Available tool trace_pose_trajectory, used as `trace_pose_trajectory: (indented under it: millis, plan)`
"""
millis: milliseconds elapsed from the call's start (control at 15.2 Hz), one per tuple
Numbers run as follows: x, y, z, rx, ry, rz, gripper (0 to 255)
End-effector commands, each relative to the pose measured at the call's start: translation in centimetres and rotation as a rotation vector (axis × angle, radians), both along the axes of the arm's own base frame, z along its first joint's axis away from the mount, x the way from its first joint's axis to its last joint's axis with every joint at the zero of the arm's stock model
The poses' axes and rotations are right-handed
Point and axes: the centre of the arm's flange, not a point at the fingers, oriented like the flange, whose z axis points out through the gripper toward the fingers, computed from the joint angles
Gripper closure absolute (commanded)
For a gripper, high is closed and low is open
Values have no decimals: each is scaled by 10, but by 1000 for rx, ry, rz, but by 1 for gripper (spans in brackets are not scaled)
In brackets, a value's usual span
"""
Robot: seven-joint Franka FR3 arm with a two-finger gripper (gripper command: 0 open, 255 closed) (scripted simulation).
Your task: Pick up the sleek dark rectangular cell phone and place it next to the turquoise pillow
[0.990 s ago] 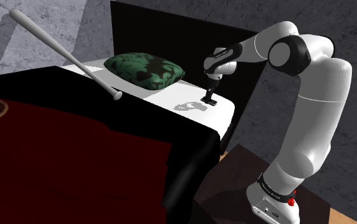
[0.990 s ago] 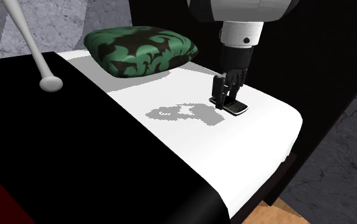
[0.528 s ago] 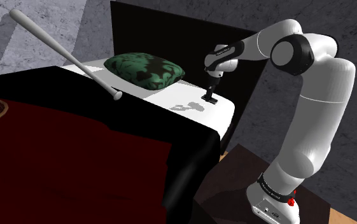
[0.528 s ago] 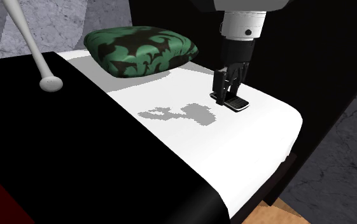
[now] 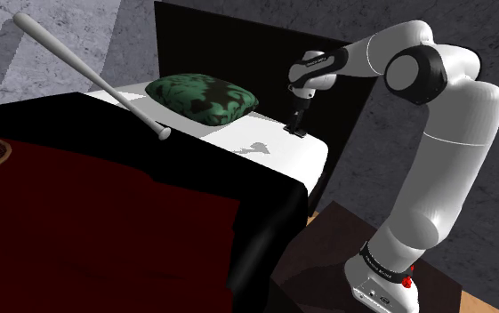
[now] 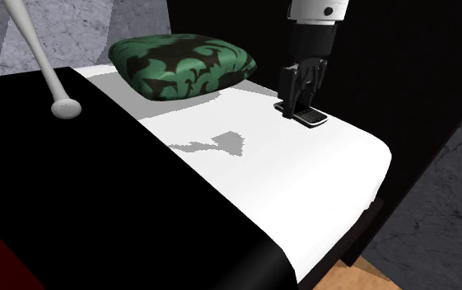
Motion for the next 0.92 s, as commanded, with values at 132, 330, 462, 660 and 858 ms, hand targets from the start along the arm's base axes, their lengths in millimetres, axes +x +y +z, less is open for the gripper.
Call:
trace_pose_trajectory:
  millis: [132,330,462,660,858]
  plan:
    - [-1,1,20,0,0,0,255]
    - [-1,1,36,0,0,0,255]
    - [-1,1,46,0,0,0,255]
    - [-1,1,62,0,0,0,255]
    - [-1,1,78,0,0,0,255]
